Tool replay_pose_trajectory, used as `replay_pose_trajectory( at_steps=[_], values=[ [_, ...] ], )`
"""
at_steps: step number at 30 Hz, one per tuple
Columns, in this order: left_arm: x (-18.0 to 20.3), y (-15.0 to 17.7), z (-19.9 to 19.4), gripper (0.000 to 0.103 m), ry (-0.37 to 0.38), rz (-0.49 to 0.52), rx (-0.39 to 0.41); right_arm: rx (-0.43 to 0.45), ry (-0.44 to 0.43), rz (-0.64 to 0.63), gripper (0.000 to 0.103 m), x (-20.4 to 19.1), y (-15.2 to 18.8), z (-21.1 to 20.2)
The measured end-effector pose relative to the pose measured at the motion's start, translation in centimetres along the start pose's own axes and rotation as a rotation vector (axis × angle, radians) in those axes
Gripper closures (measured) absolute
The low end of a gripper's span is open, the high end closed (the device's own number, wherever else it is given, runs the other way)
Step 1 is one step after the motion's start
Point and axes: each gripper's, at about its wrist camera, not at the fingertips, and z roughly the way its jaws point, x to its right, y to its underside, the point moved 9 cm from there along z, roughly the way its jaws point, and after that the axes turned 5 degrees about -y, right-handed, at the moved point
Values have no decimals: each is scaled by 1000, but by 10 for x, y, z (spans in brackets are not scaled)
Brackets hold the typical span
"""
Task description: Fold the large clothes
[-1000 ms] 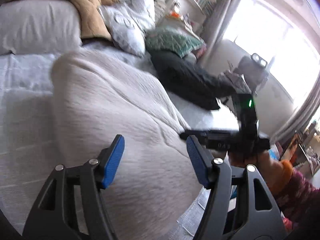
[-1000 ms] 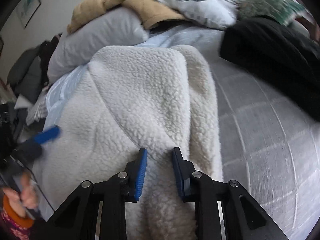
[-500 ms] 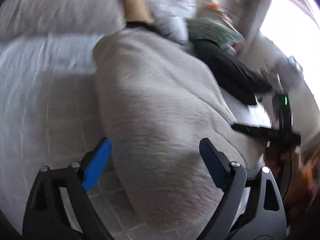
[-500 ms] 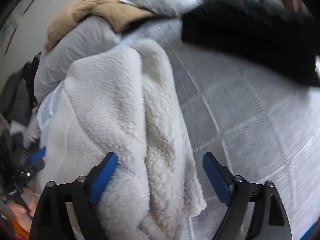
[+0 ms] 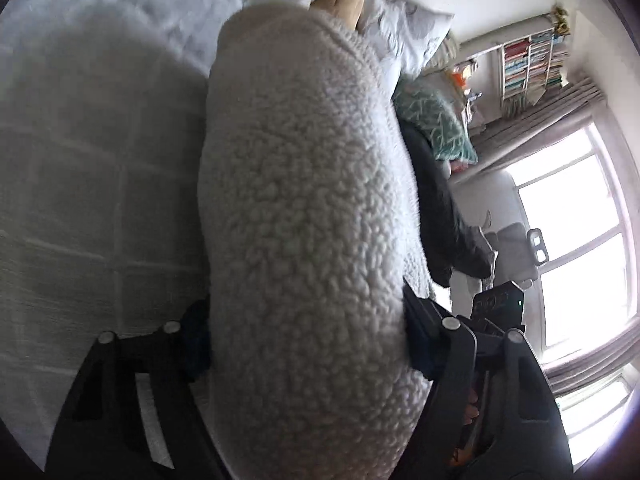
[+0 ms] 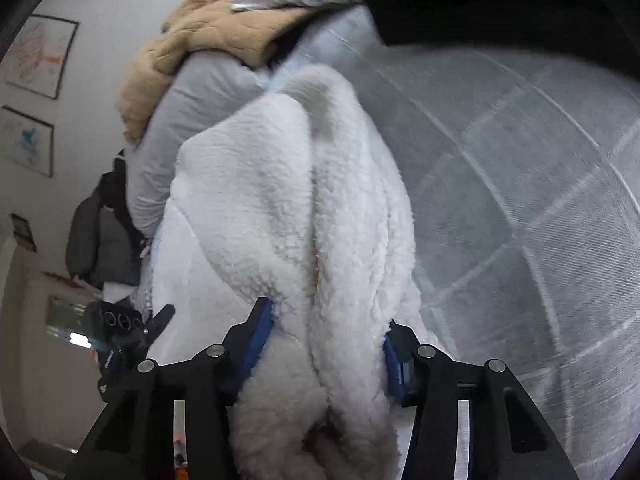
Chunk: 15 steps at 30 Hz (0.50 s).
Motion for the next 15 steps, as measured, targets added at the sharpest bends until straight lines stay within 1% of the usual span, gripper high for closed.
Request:
replay_pose_trajectory(
  at_steps=[3, 5, 6, 8, 9, 10, 11, 12, 13, 15],
  values=[
    [-5, -16, -38, 27, -17, 9, 67, -4, -43, -50, 53, -31, -1, 10],
    [-15, -23, -63, 26, -39, 22, 102, -17, -65, -92, 53, -55, 5, 22],
    [-21, -24, -68, 25, -51, 27, 109, -26, -70, -110, 53, -66, 9, 29],
    [-43, -26, -79, 21, -108, 41, 114, -55, -37, -154, 50, -78, 17, 48],
    [-58, -24, -78, 19, -157, 47, 108, -79, 2, -181, 47, -81, 21, 60],
    [-80, -17, -71, 19, -246, 61, 80, -114, 56, -211, 43, -79, 29, 75],
    [-92, -12, -68, 16, -282, 63, 62, -140, 100, -228, 40, -76, 35, 87],
    [-102, -8, -69, 13, -271, 48, 79, -144, 131, -255, 31, -73, 41, 96],
    [-106, -7, -74, 13, -224, 24, 89, -129, 133, -268, 28, -73, 42, 95],
    [-106, -5, -82, 13, -213, 14, 62, -121, 141, -271, 28, -77, 41, 88]
  ],
)
